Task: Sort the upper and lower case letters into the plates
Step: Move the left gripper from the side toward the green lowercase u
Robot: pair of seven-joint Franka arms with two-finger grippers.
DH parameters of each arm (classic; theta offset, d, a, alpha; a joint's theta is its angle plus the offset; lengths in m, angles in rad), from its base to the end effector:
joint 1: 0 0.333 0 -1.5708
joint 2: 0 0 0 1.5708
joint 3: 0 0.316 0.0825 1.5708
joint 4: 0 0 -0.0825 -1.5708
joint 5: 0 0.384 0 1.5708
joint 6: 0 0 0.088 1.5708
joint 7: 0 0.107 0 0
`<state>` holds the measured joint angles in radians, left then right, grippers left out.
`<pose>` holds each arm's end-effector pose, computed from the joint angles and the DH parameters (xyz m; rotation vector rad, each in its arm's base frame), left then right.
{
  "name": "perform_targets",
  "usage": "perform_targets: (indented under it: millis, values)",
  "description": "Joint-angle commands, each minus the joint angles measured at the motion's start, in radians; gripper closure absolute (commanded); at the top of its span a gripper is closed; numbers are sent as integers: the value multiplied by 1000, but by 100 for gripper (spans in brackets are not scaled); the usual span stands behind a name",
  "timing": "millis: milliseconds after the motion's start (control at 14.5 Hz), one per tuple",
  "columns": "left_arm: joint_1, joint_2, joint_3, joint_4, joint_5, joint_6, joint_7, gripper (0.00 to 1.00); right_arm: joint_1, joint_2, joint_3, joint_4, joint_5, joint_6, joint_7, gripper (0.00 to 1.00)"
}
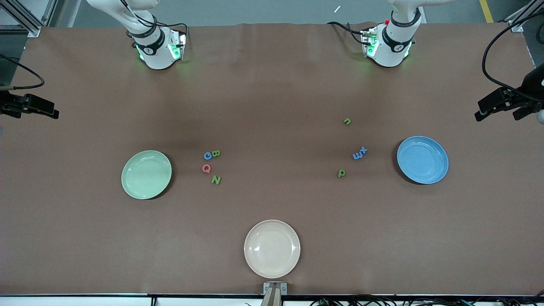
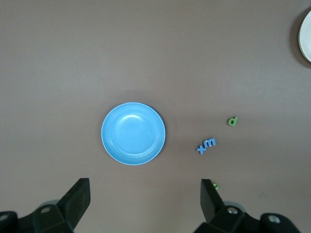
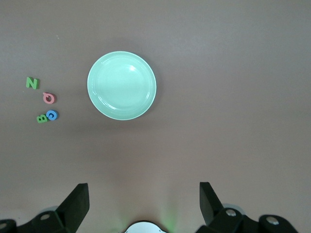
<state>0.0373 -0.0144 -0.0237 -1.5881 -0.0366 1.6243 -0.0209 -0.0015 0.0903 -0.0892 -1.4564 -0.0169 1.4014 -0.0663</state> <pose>0.5555 0.0037 0.6292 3.1037 0.0551 0.0783 0.5618 -0.0507 0.6136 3.1195 -0.0410 -0.2288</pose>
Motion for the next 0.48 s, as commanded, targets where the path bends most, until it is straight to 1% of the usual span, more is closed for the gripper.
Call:
perform_targets:
  millis: [0,138,414]
  values:
    - [7,7,-1,20,4,-21,22,0,-9,-82,9,-109,11,63,2,0]
    - [10,8,-1,23,1,-21,41,0,-8,-113,8,-153,12,88,3,0]
    - [10,11,-1,22,-5,-21,39,0,-3,-110,6,-140,20,67,17,0]
